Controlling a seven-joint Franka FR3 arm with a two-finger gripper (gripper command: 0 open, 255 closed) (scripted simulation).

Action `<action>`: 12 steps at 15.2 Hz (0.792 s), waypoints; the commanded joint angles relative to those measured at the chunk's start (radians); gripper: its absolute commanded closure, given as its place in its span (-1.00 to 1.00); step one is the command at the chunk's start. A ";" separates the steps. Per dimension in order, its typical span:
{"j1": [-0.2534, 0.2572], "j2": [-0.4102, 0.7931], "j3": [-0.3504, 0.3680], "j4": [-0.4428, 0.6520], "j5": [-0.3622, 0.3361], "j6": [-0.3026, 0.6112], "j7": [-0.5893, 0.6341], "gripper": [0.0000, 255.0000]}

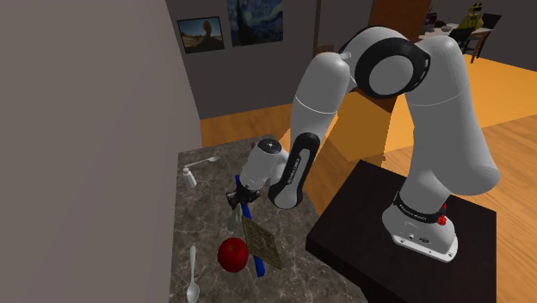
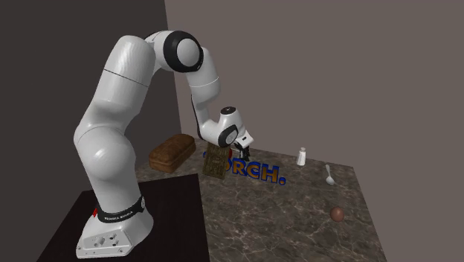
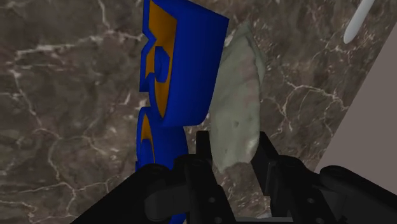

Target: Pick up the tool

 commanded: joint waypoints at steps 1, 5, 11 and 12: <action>0.001 0.004 0.002 -0.001 -0.001 -0.001 0.000 1.00; 0.002 0.002 0.002 -0.002 0.000 -0.002 0.000 1.00; -0.007 -0.085 0.011 -0.028 -0.002 -0.063 -0.001 1.00; -0.009 -0.100 0.013 -0.031 -0.002 -0.074 -0.001 1.00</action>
